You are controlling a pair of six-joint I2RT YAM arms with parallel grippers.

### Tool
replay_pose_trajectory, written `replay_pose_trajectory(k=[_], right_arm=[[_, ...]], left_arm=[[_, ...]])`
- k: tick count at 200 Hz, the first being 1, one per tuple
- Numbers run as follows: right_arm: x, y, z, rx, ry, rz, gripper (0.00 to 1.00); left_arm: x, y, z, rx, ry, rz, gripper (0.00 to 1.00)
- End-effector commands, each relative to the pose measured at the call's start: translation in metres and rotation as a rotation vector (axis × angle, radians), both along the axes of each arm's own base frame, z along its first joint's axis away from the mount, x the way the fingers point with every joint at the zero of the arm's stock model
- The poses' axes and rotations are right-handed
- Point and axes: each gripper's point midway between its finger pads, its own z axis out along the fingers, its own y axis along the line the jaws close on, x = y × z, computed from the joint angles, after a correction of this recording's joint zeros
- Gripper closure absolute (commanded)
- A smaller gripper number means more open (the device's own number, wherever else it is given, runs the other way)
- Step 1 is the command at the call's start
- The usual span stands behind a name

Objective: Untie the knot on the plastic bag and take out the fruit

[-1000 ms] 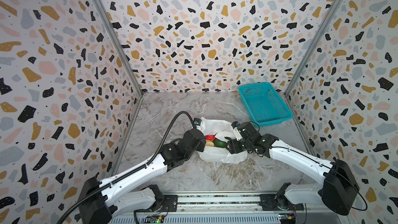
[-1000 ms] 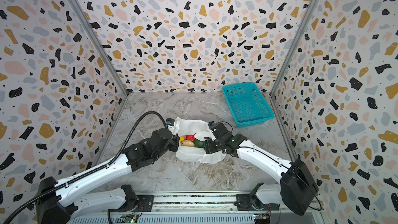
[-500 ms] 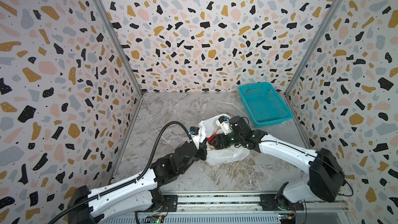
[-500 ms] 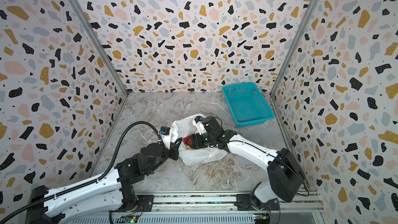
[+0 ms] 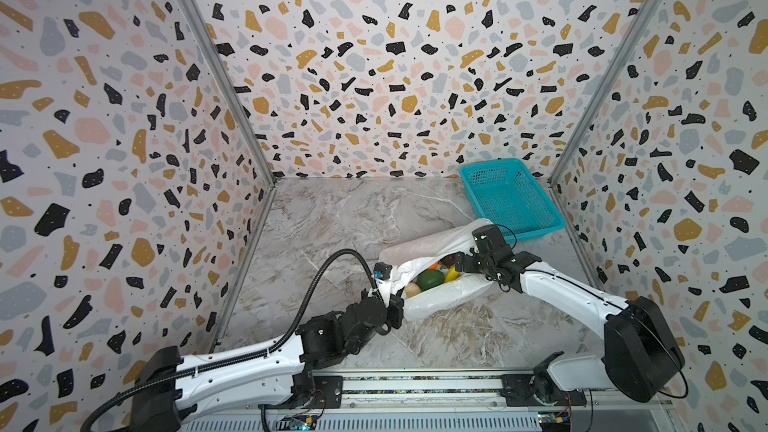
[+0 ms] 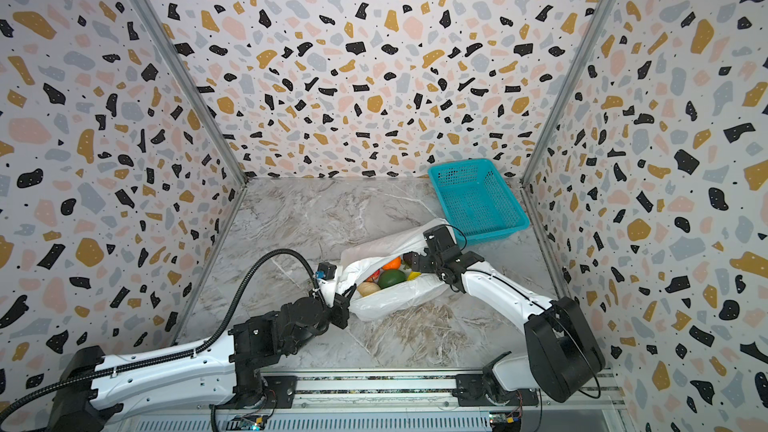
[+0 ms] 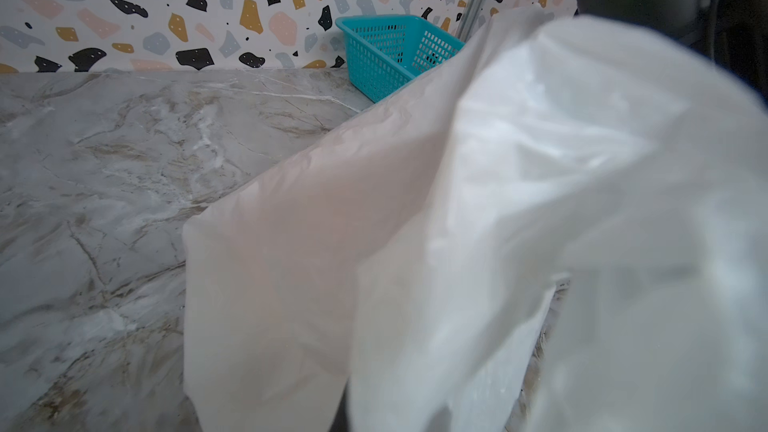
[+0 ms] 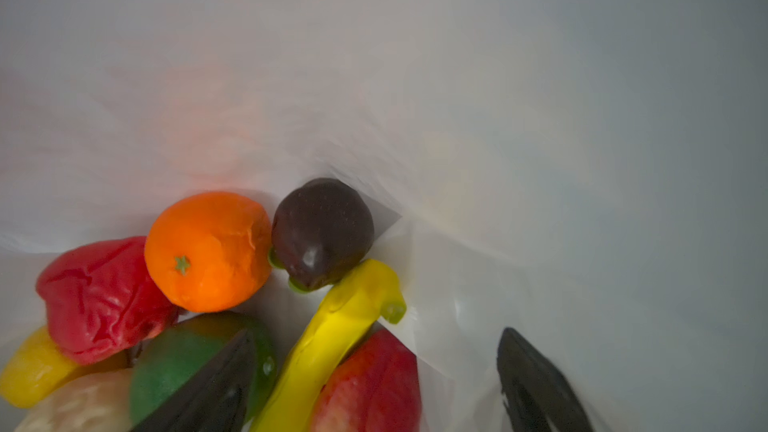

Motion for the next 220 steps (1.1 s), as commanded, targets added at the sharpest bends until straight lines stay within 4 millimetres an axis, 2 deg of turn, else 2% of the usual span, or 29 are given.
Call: replay_pose_trajectory(k=[1, 31, 48, 63, 102, 130, 145, 161, 185, 220], right_arm=[[-0.015, 0.012, -0.003, -0.002, 0.047, 0.096, 0.08], [-0.051, 0.058, 0.012, 0.031, 0.068, 0.277, 0.07], [-0.073, 0.07, 0.013, 0.044, 0.094, 0.338, 0.07], [-0.091, 0.073, 0.01, 0.037, 0.117, 0.371, 0.06], [-0.145, 0.072, -0.025, 0.016, 0.193, 0.467, 0.06], [-0.178, 0.071, -0.063, -0.041, 0.264, 0.516, 0.05], [-0.183, 0.071, -0.076, -0.063, 0.275, 0.517, 0.04], [-0.179, 0.077, -0.074, -0.06, 0.257, 0.514, 0.04], [-0.164, 0.09, -0.05, -0.058, 0.202, 0.517, 0.03], [-0.151, 0.114, -0.013, 0.001, 0.144, 0.543, 0.02]], left_arm=[[0.002, 0.004, -0.008, 0.021, -0.006, 0.042, 1.0], [0.004, -0.004, -0.002, 0.01, -0.016, 0.04, 1.0], [0.004, -0.005, -0.002, 0.004, -0.014, 0.047, 1.0], [0.005, -0.004, -0.003, 0.005, -0.011, 0.059, 1.0], [0.001, 0.001, -0.014, 0.015, 0.012, 0.077, 1.0], [-0.003, 0.003, -0.023, 0.044, 0.022, 0.084, 1.0], [-0.004, 0.004, -0.026, 0.058, 0.02, 0.093, 1.0], [-0.005, 0.004, -0.028, 0.071, 0.022, 0.094, 1.0], [-0.004, 0.009, -0.029, 0.119, 0.017, 0.122, 1.0], [-0.001, 0.031, -0.027, 0.201, -0.013, 0.201, 1.0]])
